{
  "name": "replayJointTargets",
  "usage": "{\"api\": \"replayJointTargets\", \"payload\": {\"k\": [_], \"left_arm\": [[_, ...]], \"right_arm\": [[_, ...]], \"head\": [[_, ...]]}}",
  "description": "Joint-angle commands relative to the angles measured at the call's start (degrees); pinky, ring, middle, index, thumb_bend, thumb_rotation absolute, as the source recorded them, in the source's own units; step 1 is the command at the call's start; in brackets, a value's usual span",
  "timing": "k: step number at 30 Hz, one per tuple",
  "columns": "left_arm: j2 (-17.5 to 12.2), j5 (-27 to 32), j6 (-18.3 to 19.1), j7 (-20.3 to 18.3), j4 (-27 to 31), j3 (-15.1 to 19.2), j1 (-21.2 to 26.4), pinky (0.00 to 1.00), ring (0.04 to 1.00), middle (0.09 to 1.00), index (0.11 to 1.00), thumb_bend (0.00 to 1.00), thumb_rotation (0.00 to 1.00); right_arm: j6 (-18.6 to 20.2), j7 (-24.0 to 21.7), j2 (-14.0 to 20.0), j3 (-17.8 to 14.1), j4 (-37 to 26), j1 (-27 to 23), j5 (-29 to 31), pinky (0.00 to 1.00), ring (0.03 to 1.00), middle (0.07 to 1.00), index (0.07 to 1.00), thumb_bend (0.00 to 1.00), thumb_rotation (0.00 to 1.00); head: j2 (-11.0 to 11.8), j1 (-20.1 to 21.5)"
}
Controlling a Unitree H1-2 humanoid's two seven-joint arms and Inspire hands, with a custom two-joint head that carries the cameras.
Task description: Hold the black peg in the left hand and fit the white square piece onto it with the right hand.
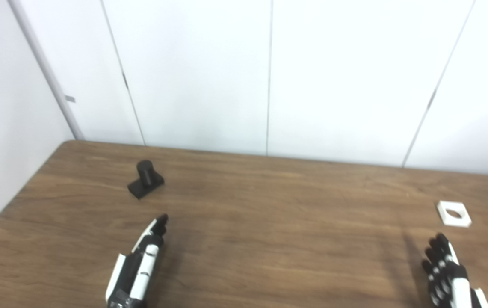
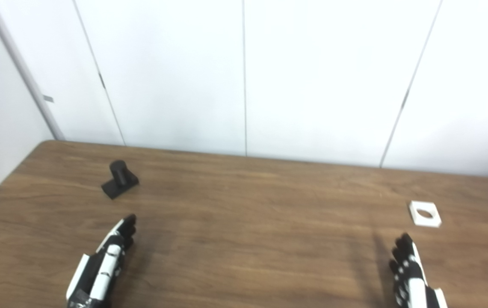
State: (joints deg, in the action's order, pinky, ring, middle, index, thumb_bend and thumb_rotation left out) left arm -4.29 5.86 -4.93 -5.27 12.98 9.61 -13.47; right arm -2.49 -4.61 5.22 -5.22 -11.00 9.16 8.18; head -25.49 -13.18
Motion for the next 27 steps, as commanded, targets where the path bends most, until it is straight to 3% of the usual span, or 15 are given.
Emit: {"api": "replayJointTargets", "payload": {"k": [1, 5, 18, 19, 23, 25, 27], "left_arm": [[0.5, -0.1, -1.8, 0.3, 0.0, -0.6, -2.7, 1.0, 0.986, 0.965, 0.926, 0.36, 0.84], [0.7, -0.3, -1.9, 0.8, -0.2, -0.8, -2.8, 1.0, 0.981, 0.964, 0.931, 0.37, 0.81], [0.5, -1.6, -1.2, 1.3, 0.3, -1.1, -2.9, 1.0, 0.982, 0.968, 0.939, 0.38, 0.77], [0.4, -2.6, -0.8, 1.5, 0.9, -1.2, -2.9, 1.0, 0.983, 0.97, 0.941, 0.38, 0.74], [-0.4, -8.6, 0.0, 3.3, 3.7, -1.2, -2.6, 0.95, 0.958, 0.963, 0.946, 0.38, 0.51], [-0.8, -12.0, 0.4, 4.2, 5.1, -1.0, -2.3, 0.91, 0.935, 0.947, 0.939, 0.44, 0.41], [-1.1, -14.4, 2.0, 4.8, 6.7, -0.4, -1.8, 0.91, 0.928, 0.933, 0.927, 0.5, 0.37]], "right_arm": [[-0.9, -0.2, 0.7, -0.7, 2.6, 2.0, 0.6, 1.0, 1.0, 0.999, 1.0, 0.54, 1.0], [-1.5, -0.6, 0.6, -0.8, 3.3, 1.9, 1.1, 1.0, 1.0, 1.0, 1.0, 0.55, 1.0], [-1.2, -0.7, 0.9, -0.6, 3.2, 2.0, 0.6, 1.0, 1.0, 1.0, 0.995, 0.59, 1.0], [-1.0, -0.6, 0.7, -0.7, 3.1, 2.0, 0.8, 1.0, 1.0, 1.0, 0.992, 0.59, 1.0], [-0.7, -0.4, 0.5, -0.9, 2.8, 2.0, 1.1, 1.0, 1.0, 0.987, 0.982, 0.59, 1.0], [-0.7, -0.6, 0.6, -0.8, 2.8, 2.1, 1.3, 1.0, 1.0, 0.985, 0.983, 0.59, 1.0], [-0.7, -0.7, 0.8, -0.8, 2.9, 2.1, 1.1, 1.0, 1.0, 0.987, 0.983, 0.59, 1.0]], "head": [[0.2, -0.2], [1.1, -0.3], [0.6, 1.1], [0.6, 1.1], [0.4, 1.3], [0.4, 1.3], [0.4, 1.3]]}}
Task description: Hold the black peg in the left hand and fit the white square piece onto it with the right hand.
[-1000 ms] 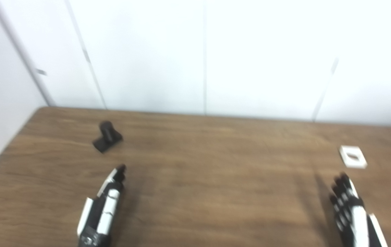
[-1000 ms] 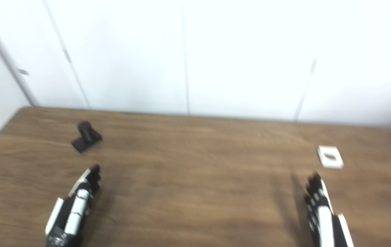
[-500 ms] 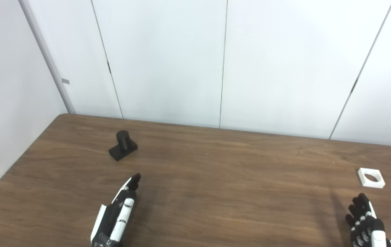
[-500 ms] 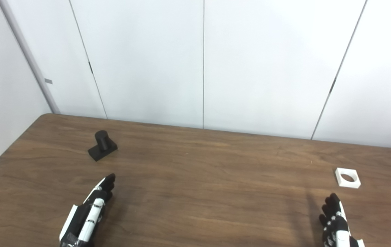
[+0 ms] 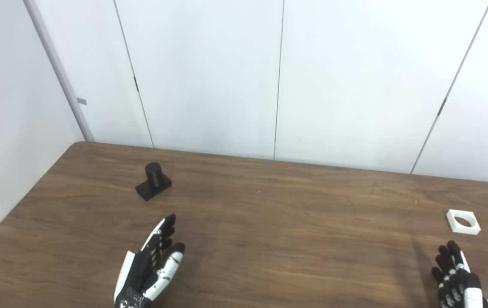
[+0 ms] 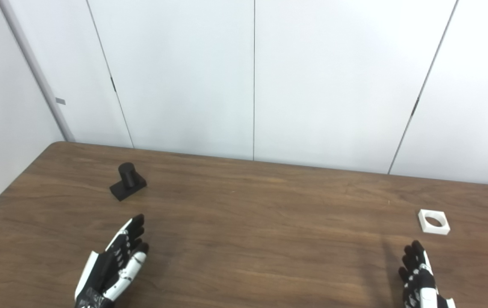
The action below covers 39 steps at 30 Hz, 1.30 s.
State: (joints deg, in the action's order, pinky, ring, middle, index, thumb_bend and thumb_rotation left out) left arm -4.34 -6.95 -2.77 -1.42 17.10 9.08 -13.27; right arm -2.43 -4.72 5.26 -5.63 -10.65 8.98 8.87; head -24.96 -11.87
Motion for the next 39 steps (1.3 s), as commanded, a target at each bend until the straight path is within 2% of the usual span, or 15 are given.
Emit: {"api": "replayJointTargets", "payload": {"k": [1, 5, 9, 15, 18, 20, 23, 30, 34, 39], "left_arm": [[-1.3, -2.2, 0.7, 1.1, 3.3, 0.5, -1.6, 0.93, 0.932, 0.933, 0.924, 0.53, 0.36], [-2.8, -3.3, 3.1, 1.4, 5.0, 2.3, 0.7, 0.92, 0.925, 0.927, 0.911, 0.63, 0.29], [-4.3, -5.8, 5.7, 2.2, 6.2, 4.5, 3.4, 0.88, 0.909, 0.911, 0.894, 0.75, 0.28], [-6.1, -5.5, 10.9, 2.8, 7.5, 6.6, 6.5, 0.96, 0.958, 0.931, 0.9, 0.8, 0.26], [-7.5, -6.8, 11.8, 3.3, 6.7, 7.0, 7.5, 1.0, 0.987, 0.95, 0.894, 0.81, 0.31], [-9.5, -8.7, 10.7, 3.5, 5.0, 6.9, 8.0, 1.0, 0.997, 0.963, 0.899, 0.8, 0.37], [-11.5, -11.2, 11.5, 3.9, 3.4, 7.0, 9.1, 1.0, 1.0, 0.965, 0.884, 0.8, 0.41], [-15.1, -18.0, 10.9, 7.6, -4.5, 5.7, 13.1, 1.0, 1.0, 0.994, 0.837, 0.83, 0.44], [-16.5, -19.3, 9.9, 8.9, -9.6, 4.9, 16.2, 1.0, 1.0, 0.984, 0.809, 0.85, 0.37], [-18.5, -21.6, 10.4, 10.3, -16.9, 2.8, 21.0, 1.0, 1.0, 0.977, 0.816, 0.88, 0.41]], "right_arm": [[-0.9, -0.6, 0.8, -0.4, 2.7, 2.3, 0.3, 1.0, 1.0, 0.987, 0.982, 0.6, 1.0], [-1.1, -0.9, 0.9, -0.4, 3.0, 2.4, 0.6, 1.0, 1.0, 0.99, 0.986, 0.61, 1.0], [-1.6, -1.0, 0.9, -0.5, 3.3, 2.3, 0.5, 1.0, 1.0, 0.989, 0.983, 0.59, 1.0], [-1.6, -1.0, 0.6, -0.5, 3.3, 2.2, 0.3, 1.0, 1.0, 0.986, 0.983, 0.59, 1.0], [-1.7, -0.9, 0.6, -0.4, 3.4, 2.1, 0.1, 1.0, 1.0, 0.99, 0.988, 0.6, 1.0], [-1.5, -0.9, 0.6, -0.4, 3.2, 2.1, 0.0, 1.0, 1.0, 0.986, 0.99, 0.59, 1.0], [-1.6, -0.8, 0.5, -0.4, 3.3, 2.1, -0.1, 1.0, 1.0, 0.987, 0.99, 0.58, 1.0], [-2.0, -1.0, 0.5, -0.3, 3.7, 2.0, 0.0, 1.0, 1.0, 0.993, 0.993, 0.57, 1.0], [-2.0, -0.8, 0.4, -0.2, 3.5, 2.0, -0.3, 1.0, 1.0, 0.991, 0.991, 0.57, 1.0], [-2.1, -1.1, 0.6, 0.3, 3.8, 2.0, -0.8, 1.0, 1.0, 0.992, 0.997, 0.57, 1.0]], "head": [[-0.1, 0.0], [-0.2, 0.1], [-0.1, 0.2], [-0.1, 0.2], [-0.1, 0.2], [-0.1, 0.2], [-0.1, 0.2], [-0.2, 0.2], [-0.2, 0.2], [-0.2, 0.4]]}}
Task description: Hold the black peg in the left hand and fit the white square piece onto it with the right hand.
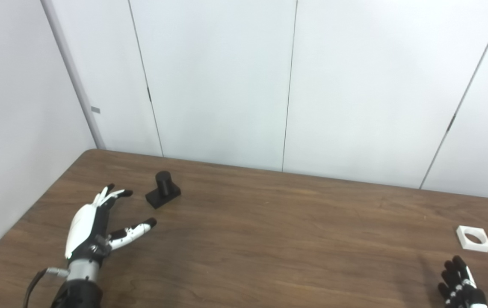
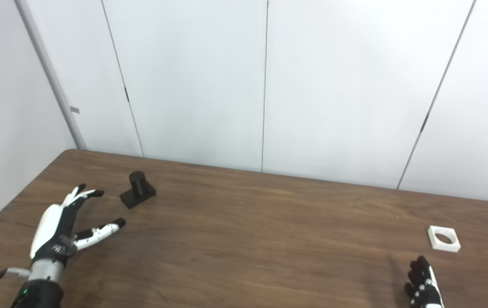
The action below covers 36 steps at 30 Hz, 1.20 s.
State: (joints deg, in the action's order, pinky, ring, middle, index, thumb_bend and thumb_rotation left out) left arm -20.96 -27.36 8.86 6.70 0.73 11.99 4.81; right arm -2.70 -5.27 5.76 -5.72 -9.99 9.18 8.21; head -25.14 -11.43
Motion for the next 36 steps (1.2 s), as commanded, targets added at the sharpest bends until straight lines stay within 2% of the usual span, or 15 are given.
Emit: {"api": "replayJointTargets", "payload": {"k": [1, 5, 18, 31, 36], "left_arm": [[-2.1, -1.5, -1.2, 2.5, -1.6, -0.4, 3.7, 1.0, 1.0, 0.975, 0.818, 0.89, 0.41], [-2.4, -1.6, -1.7, 4.0, -6.7, -1.7, 7.3, 1.0, 1.0, 0.965, 0.816, 0.9, 0.4], [-4.1, -3.1, 0.5, 3.7, -13.3, -5.6, 14.3, 1.0, 1.0, 0.967, 0.823, 0.92, 0.42], [-5.8, -4.7, 2.9, 3.9, -17.8, -8.9, 17.9, 1.0, 1.0, 0.966, 0.818, 0.91, 0.43], [-6.5, -4.7, 5.0, 2.3, -19.2, -9.8, 19.0, 1.0, 1.0, 0.964, 0.819, 0.9, 0.42]], "right_arm": [[-1.9, -0.6, 0.1, 0.5, 3.2, 1.8, -0.2, 1.0, 1.0, 0.994, 0.997, 0.57, 1.0], [-1.9, -0.2, -0.1, 0.7, 3.0, 1.8, -1.1, 1.0, 1.0, 0.992, 0.999, 0.56, 1.0], [-2.5, 0.1, -0.7, 0.8, 3.0, 1.6, -1.6, 1.0, 0.999, 0.979, 0.998, 0.61, 1.0], [-2.1, 0.1, -0.6, 1.1, 2.5, 1.8, -2.3, 1.0, 0.996, 0.976, 0.993, 0.61, 1.0], [-2.1, 0.2, -0.8, 0.9, 2.5, 1.7, -2.3, 1.0, 0.997, 0.979, 0.992, 0.6, 1.0]], "head": [[0.0, 0.0], [-0.1, 0.2], [-0.4, 0.7], [-0.5, 0.7], [-0.6, 0.7]]}}
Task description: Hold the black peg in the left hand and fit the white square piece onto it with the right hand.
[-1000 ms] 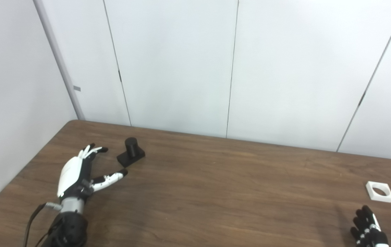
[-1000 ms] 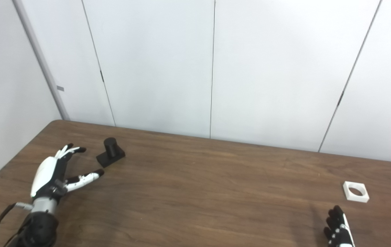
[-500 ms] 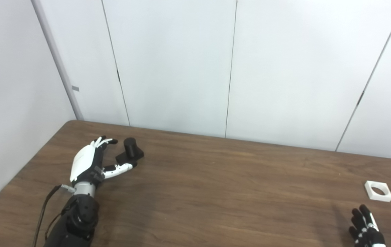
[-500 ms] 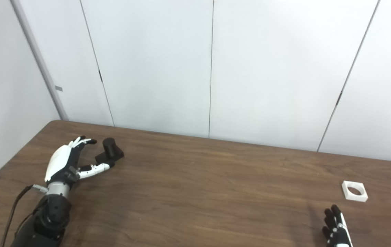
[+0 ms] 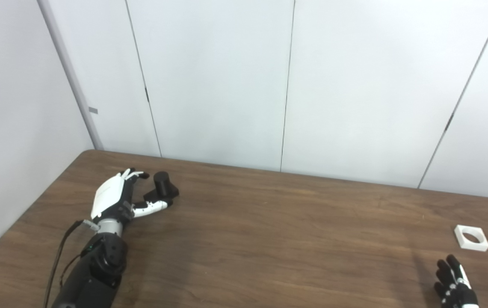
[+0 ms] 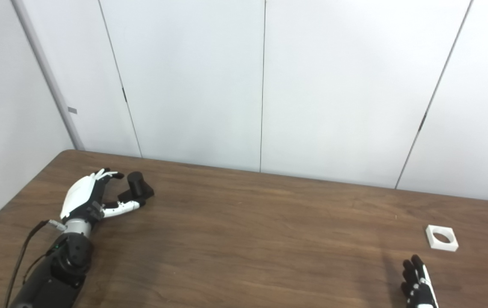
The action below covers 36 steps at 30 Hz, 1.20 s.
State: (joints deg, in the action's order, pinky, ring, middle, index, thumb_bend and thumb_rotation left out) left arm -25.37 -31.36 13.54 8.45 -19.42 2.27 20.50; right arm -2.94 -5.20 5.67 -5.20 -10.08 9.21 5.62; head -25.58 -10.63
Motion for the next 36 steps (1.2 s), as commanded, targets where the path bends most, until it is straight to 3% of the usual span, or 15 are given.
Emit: {"api": "replayJointTargets", "payload": {"k": [1, 9, 21, 36], "left_arm": [[-2.3, -0.9, 0.8, 0.3, 0.7, -0.4, 3.5, 1.0, 1.0, 0.962, 0.816, 0.9, 0.42], [-3.6, -1.7, 4.4, -0.3, -1.1, -2.5, 4.5, 1.0, 1.0, 0.951, 0.81, 0.9, 0.44], [-4.8, -0.7, 5.4, -2.8, -1.6, -4.3, 5.0, 1.0, 1.0, 0.939, 0.787, 0.89, 0.43], [-4.6, 1.6, 3.3, -3.1, -4.1, -4.7, 6.0, 1.0, 0.993, 0.931, 0.755, 0.85, 0.36]], "right_arm": [[-1.8, 0.1, -0.8, 0.4, 2.6, 1.7, 0.5, 1.0, 0.999, 0.978, 0.993, 0.6, 1.0], [-1.9, 0.4, -0.9, 0.2, 2.6, 1.7, 0.6, 1.0, 0.994, 0.97, 0.988, 0.59, 1.0], [-1.9, 0.9, -0.9, 0.4, 2.4, 1.7, -0.1, 1.0, 0.987, 0.966, 0.989, 0.59, 1.0], [-1.9, 1.0, -1.0, 0.4, 1.7, 1.9, -0.4, 1.0, 0.987, 0.965, 0.985, 0.58, 1.0]], "head": [[-0.1, -0.1], [-0.4, -0.1], [-0.7, 0.3], [-0.9, 1.0]]}}
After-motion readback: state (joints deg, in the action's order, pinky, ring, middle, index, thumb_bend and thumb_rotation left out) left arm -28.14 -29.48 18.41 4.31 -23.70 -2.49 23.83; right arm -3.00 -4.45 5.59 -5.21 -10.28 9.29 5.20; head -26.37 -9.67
